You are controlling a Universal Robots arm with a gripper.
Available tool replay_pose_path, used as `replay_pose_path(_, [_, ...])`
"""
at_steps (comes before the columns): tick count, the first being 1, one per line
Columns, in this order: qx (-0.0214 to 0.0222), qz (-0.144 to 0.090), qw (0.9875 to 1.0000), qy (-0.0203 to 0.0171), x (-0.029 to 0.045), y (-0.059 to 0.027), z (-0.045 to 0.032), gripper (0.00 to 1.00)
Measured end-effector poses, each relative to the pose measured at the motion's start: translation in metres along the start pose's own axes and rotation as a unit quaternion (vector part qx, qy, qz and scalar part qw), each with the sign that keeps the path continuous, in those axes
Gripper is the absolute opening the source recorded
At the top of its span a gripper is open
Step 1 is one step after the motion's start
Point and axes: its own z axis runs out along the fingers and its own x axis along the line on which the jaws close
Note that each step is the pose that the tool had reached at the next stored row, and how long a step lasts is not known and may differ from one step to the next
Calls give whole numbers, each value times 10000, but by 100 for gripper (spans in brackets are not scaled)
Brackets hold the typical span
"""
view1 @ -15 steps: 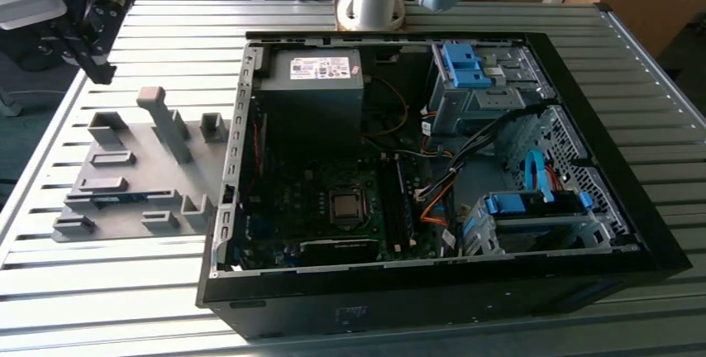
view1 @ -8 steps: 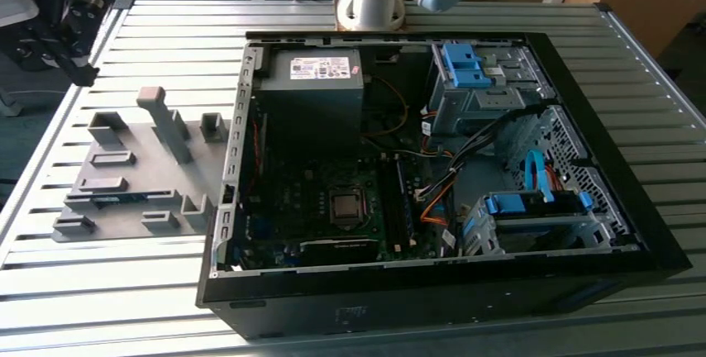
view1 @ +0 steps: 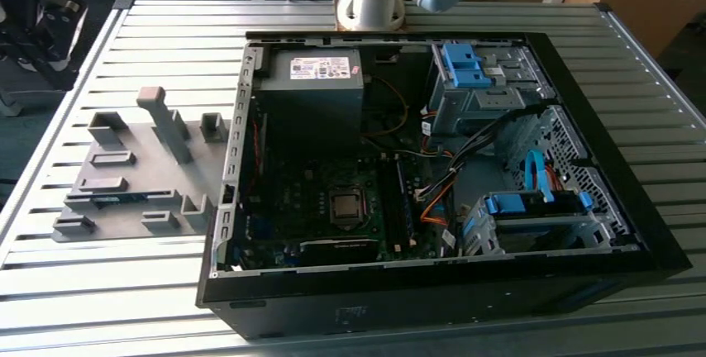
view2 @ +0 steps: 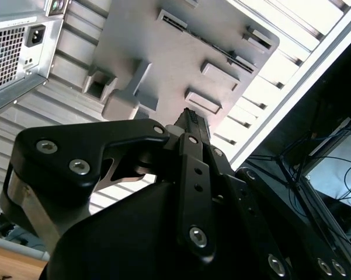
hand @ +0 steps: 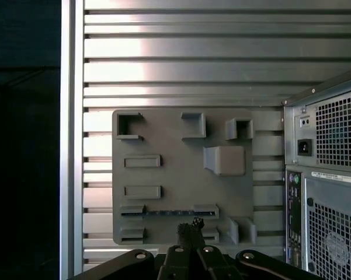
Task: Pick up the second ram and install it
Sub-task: 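Reach for the second ram, then pick up the second ram and move it above second insertion slot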
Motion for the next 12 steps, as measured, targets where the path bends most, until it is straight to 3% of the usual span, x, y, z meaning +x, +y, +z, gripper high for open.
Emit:
replay_pose_path(3, [0, -2, 10000, 1, 32, -13, 1, 11])
replay_pose_path(12, [0, -3, 10000, 1, 38, -13, 1, 11])
